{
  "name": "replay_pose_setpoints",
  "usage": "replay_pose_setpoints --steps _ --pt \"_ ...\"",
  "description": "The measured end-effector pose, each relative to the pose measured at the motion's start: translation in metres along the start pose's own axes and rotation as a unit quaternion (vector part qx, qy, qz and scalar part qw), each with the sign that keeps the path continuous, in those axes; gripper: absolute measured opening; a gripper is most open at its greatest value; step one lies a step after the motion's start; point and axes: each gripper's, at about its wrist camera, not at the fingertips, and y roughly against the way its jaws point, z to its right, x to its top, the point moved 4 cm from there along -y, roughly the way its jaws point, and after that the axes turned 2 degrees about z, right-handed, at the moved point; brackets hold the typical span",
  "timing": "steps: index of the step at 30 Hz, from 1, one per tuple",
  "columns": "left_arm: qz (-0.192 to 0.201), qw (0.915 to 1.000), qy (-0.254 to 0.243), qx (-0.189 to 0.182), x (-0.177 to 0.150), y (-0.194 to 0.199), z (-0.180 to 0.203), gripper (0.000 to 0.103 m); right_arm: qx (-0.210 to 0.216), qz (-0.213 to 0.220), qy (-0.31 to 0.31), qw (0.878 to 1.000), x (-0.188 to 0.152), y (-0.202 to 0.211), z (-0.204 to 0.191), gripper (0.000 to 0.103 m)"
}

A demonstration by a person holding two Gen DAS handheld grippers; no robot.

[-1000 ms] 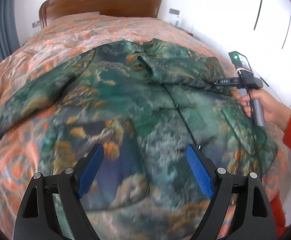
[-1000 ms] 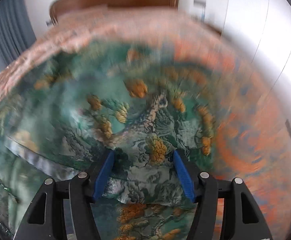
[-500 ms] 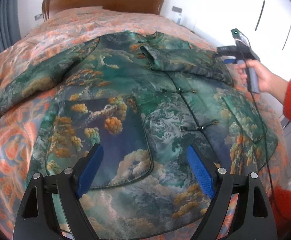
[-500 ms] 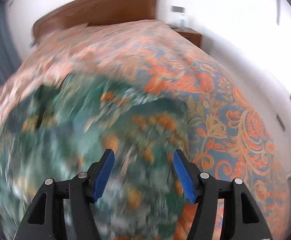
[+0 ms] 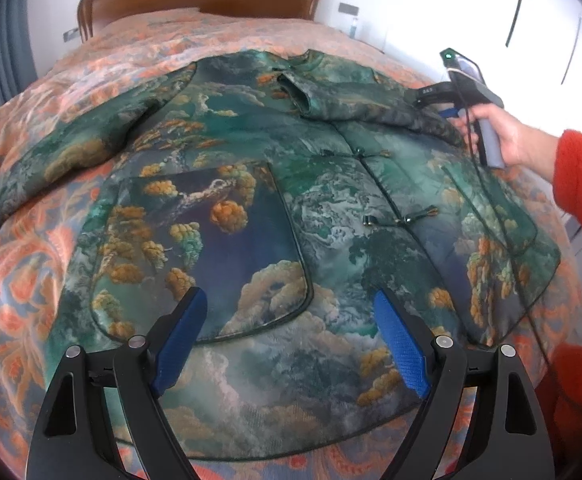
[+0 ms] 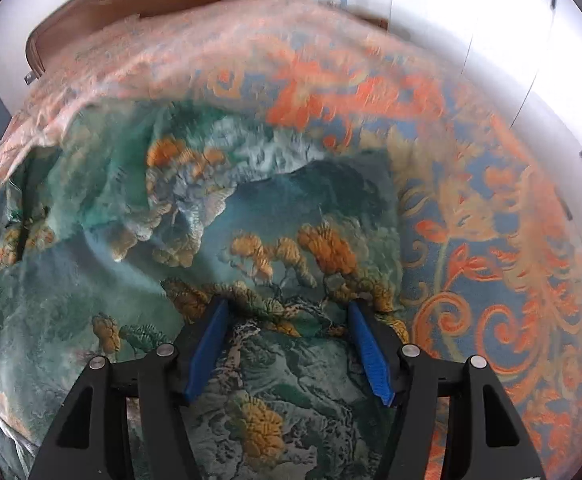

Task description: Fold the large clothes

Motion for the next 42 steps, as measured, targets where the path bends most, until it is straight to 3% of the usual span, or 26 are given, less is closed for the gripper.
replay_pose_setpoints --steps 7,15,21,27,34,42 --pt "0.023 0.9994 0.009 0.022 0.001 0.023 -0.010 0.092 0.014 0.130 0.007 0.991 -0.040 0.104 -0.019 0.064" --pt "0.038 0.9978 -0.005 0.055 -0.013 0.047 -0.015 0.096 0.044 0.168 0.055 0.983 -0.158 0.205 -0.044 0.065" --pt "0.036 0.9980 -0.006 0.053 -0.025 0.053 -0.017 0.096 0.030 0.212 0.074 0.974 -0.246 0.268 -0.075 0.080" --pt "0.040 0.9972 -0.007 0.063 -0.028 0.057 -0.019 0.096 0.035 0.213 0.027 0.976 -0.293 0.287 -0.092 0.081" --pt "0.048 0.9952 0.007 0.085 -0.029 0.062 -0.032 0.097 0.046 0.185 0.065 0.979 -0.317 0.280 -0.120 0.081" --pt "0.037 0.9937 0.028 0.102 -0.030 0.058 -0.053 0.098 0.050 0.191 0.088 0.976 -0.330 0.285 -0.141 0.081"
